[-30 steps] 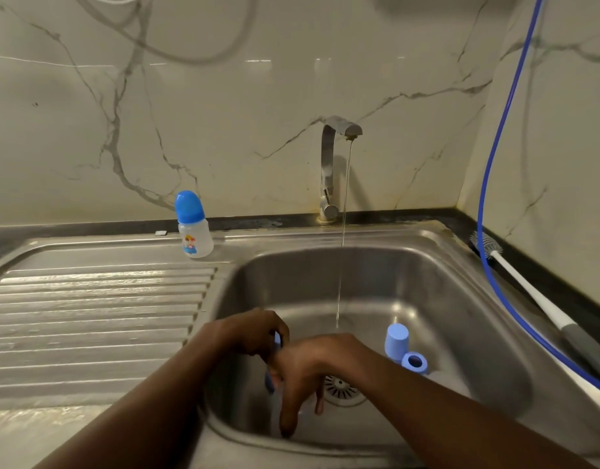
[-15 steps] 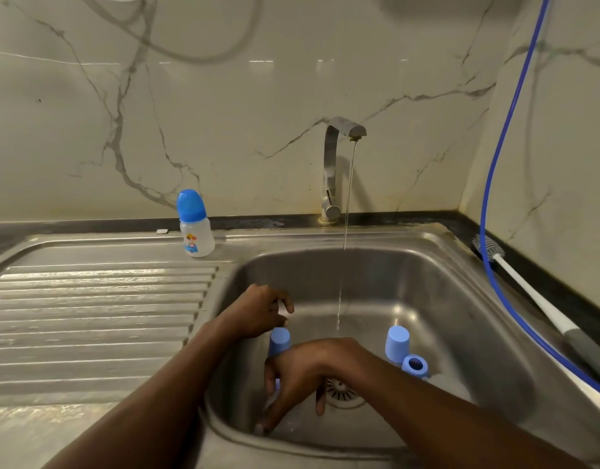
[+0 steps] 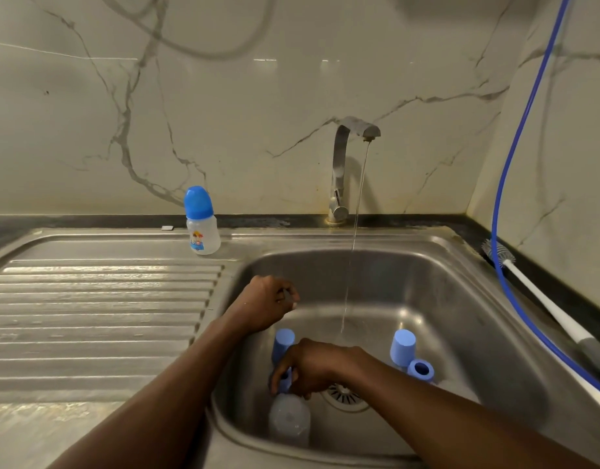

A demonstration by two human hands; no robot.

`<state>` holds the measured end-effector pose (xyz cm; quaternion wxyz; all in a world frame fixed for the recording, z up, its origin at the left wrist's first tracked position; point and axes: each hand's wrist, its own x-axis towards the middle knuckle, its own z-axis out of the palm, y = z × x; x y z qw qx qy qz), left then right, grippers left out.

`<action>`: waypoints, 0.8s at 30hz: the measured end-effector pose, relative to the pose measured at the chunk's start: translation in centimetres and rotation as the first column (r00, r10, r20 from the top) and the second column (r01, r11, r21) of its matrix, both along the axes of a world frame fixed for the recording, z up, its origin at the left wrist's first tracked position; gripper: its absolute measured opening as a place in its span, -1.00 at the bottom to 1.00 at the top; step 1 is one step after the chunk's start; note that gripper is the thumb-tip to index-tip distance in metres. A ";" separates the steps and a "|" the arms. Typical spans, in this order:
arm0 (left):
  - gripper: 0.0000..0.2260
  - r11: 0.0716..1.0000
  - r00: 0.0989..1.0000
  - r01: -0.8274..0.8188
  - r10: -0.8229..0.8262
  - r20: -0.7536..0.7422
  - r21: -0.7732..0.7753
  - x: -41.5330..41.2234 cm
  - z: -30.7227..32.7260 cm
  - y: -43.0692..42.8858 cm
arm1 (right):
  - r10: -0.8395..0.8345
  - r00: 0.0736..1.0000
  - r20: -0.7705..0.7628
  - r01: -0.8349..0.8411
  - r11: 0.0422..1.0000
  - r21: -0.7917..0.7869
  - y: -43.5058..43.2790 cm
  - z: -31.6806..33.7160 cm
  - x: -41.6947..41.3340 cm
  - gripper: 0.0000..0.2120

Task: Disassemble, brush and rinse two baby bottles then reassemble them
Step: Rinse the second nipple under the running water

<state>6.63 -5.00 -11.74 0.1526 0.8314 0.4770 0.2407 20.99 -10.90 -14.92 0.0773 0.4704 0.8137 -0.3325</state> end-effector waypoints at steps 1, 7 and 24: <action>-0.88 1.000 1.000 0.001 -0.001 -0.004 -0.006 0.0 0.0 0.0 | 0.011 1.000 0.013 -0.011 1.000 0.000 -0.1 -0.1 0.0 -0.66; -0.88 0.999 1.000 0.012 -0.013 -0.020 -0.041 0.3 0.0 0.1 | 0.040 0.998 0.042 -0.040 0.999 -0.003 -0.2 -0.7 -0.5 -0.67; -0.81 0.854 0.609 0.317 0.152 0.779 -0.414 10.4 1.5 -0.3 | -0.634 -0.042 -0.772 0.651 0.569 -0.502 3.4 4.5 8.6 -0.92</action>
